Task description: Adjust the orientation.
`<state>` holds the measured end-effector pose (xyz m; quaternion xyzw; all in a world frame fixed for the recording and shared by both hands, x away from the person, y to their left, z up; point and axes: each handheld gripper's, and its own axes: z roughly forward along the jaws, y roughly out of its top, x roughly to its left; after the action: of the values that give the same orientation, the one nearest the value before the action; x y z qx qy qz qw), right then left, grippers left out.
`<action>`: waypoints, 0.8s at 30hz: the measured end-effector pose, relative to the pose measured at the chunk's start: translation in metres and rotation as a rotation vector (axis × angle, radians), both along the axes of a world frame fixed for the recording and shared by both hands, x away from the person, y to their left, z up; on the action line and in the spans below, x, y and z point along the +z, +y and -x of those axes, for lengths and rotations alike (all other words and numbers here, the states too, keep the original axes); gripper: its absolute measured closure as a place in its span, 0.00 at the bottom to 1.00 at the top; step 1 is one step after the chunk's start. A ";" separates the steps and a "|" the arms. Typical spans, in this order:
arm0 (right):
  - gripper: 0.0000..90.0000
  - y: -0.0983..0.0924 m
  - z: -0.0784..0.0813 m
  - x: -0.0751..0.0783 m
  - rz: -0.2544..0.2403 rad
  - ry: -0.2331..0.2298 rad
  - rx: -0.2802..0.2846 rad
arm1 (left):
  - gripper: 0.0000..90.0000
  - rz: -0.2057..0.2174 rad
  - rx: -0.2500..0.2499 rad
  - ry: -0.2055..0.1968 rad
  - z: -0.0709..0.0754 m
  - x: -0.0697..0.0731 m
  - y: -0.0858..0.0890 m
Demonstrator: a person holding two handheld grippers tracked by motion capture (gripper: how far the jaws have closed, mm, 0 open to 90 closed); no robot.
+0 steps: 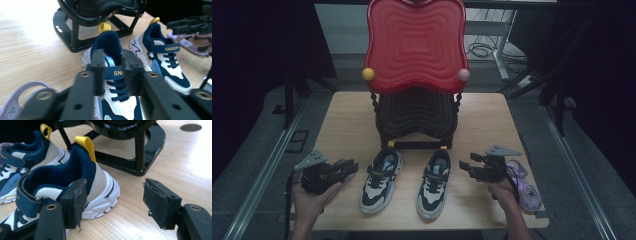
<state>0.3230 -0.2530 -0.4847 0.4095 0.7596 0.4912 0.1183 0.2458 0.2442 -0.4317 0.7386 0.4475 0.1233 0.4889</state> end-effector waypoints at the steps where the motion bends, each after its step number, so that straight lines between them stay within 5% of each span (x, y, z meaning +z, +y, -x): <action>1: 0.40 0.000 -0.001 0.002 -0.001 -0.013 0.012 | 0.91 -0.017 0.004 0.013 -0.002 0.003 -0.003; 11: 0.41 0.000 0.002 0.000 0.012 -0.020 0.023 | 1.00 -0.048 0.057 0.024 0.002 0.005 0.004; 24: 0.41 0.001 0.002 -0.009 0.055 0.009 -0.005 | 1.00 -0.046 0.127 0.145 0.024 -0.033 0.032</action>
<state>0.3206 -0.2517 -0.4937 0.4105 0.7722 0.4681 0.1272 0.2216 0.2762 -0.4647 0.7266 0.5247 0.1106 0.4295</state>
